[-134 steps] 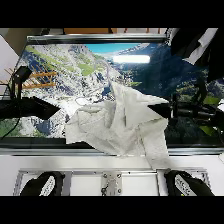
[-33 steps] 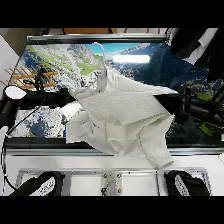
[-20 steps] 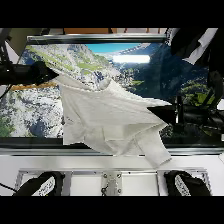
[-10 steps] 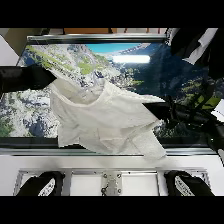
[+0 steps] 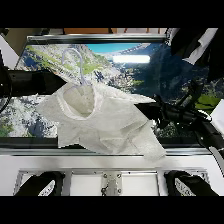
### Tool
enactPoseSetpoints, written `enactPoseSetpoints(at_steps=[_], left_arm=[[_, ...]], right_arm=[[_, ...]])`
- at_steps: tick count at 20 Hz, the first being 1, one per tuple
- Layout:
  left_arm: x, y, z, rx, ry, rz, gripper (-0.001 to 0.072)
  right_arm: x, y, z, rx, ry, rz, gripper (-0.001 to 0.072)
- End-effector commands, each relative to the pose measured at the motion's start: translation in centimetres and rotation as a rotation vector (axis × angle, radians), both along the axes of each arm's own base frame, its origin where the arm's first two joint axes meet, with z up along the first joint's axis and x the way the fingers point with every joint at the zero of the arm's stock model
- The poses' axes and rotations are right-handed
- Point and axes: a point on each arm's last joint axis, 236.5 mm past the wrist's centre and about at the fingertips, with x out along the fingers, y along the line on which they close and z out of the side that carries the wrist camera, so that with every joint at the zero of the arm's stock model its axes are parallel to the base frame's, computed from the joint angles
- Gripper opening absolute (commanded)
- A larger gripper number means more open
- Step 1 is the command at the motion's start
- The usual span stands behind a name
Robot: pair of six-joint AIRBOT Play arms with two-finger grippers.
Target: Fold the clothes and pants, and hang the long-sleeved shirts on hangers.
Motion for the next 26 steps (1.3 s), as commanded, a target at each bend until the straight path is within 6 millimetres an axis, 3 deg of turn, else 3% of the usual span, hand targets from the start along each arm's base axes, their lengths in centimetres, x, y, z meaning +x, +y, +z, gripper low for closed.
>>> enactPoseSetpoints(at_steps=[1,2,3,4,5,7,10,14,15,17,21,26], left_arm=[[-0.9,-1.6,0.2,-0.011,0.0,-0.049,0.0021],[-1.1,-2.0,0.3,-0.012,-0.004,-0.062,0.0022],[-1.2,-2.3,0.4,-0.015,-0.009,-0.069,0.0145],[-1.2,-2.3,0.4,-0.015,-0.008,-0.07,0.0448],[-1.3,-2.3,0.4,-0.016,-0.005,-0.07,0.0593],[-1.6,-2.2,0.8,-0.022,-0.015,-0.066,0.0595],[-2.1,-2.0,2.8,-0.041,-0.076,-0.058,0.0595],[-3.0,-1.8,7.5,-0.07,-0.194,-0.054,0.0594],[-3.1,-1.6,8.6,-0.073,-0.226,-0.049,0.0549],[-3.6,-1.4,10.5,-0.081,-0.279,-0.049,0.0045],[-4.1,-1.3,12.6,-0.088,-0.345,-0.052,0.0022],[-3.3,-1.4,11.2,-0.084,-0.313,-0.048,0.0021]], right_arm=[[-0.2,0.6,0.2,0.012,0.008,0.013,0.0017],[-0.1,0.8,0.2,0.012,0.012,0.006,0.0017],[0.1,0.8,0.2,0.015,0.015,0.001,0.0017],[0.2,0.9,0.2,0.016,0.018,-0.004,0.0017],[0.2,0.9,0.2,0.017,0.018,-0.004,0.0017],[0.2,0.8,0.2,0.018,0.018,-0.004,0.0017],[0.3,0.8,0.5,0.028,0.019,-0.008,0.0017],[0.9,0.1,1.8,0.092,0.021,-0.033,0.0017],[1.1,-0.2,2.4,0.116,0.01,-0.048,0.0016],[2.0,-1.4,4.6,0.198,-0.035,-0.103,0.0017],[4.2,-4.8,9.7,0.19,-0.179,-0.253,0.0016],[7.4,-14.0,16.6,0.075,-0.336,-0.612,0.0016]])
